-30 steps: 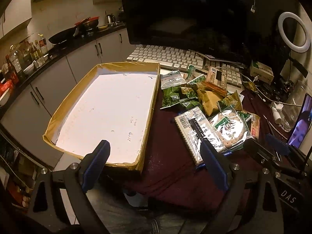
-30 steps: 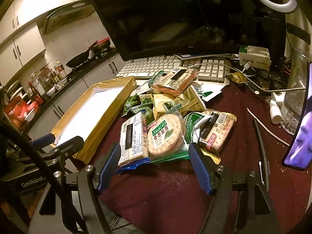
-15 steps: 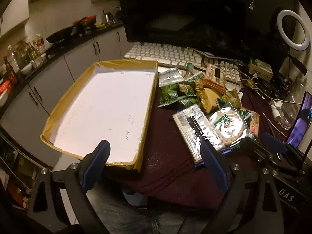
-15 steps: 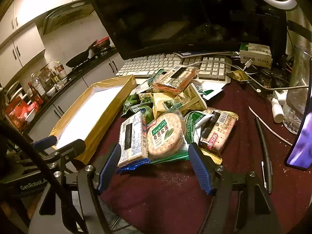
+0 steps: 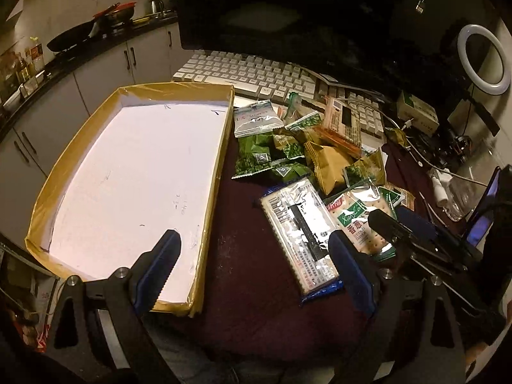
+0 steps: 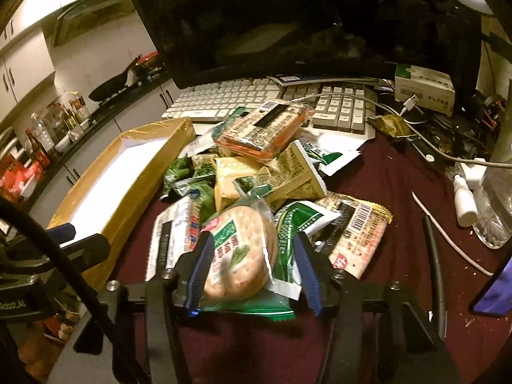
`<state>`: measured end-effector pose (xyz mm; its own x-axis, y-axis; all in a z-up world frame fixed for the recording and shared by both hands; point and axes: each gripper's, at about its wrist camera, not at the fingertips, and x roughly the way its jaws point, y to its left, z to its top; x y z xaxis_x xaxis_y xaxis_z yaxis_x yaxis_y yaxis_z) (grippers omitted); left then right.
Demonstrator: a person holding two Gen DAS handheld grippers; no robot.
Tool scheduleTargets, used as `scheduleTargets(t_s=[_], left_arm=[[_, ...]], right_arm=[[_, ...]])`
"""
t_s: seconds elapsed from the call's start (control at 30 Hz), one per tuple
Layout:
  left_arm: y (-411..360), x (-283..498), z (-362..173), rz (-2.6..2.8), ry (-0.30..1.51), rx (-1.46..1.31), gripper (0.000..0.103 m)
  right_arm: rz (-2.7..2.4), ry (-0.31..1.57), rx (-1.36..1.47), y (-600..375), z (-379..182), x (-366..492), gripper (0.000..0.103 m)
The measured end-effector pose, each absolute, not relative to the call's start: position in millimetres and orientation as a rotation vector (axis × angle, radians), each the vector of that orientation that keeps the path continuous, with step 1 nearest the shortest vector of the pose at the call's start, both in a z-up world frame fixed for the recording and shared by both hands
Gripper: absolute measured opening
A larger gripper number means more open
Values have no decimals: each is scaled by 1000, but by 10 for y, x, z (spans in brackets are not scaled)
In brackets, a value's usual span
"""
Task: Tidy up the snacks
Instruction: 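Grasp the white cracker pack with the left tool while the right tool grasps the round cracker bag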
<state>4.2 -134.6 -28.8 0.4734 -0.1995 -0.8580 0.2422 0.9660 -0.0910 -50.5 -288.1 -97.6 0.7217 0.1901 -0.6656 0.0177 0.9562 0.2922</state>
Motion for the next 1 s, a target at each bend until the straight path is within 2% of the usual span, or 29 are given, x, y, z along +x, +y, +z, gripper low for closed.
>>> scheduleTargets(t_s=[0.2, 0.37, 0.43, 0.6, 0.67, 0.87, 0.93, 1.0], left_arm=[[-1578, 81, -423, -299, 1062, 52, 93], [-1863, 197, -496, -347, 1080, 111, 93], [-1957, 246, -565, -344, 1088, 144, 93], [-2041, 281, -714, -345, 1119, 184, 84], [-2022, 293, -763, -337, 1138, 192, 75], [-1849, 323, -654, -356, 1145, 106, 72], [-1790, 289, -604, -367, 1130, 96, 71], [-1672, 252, -482, -374, 1108, 65, 65]], right_arm=[[57, 738, 219, -2793, -1024, -657, 31], [92, 711, 269, -2866, -1019, -741, 26], [97, 715, 282, -2906, -1027, -763, 26], [144, 724, 369, -3035, -1080, -773, 29], [151, 723, 367, -3027, -1069, -785, 29], [107, 691, 321, -2991, -959, -840, 30], [97, 669, 296, -2977, -893, -868, 33], [93, 656, 283, -2967, -838, -862, 40]])
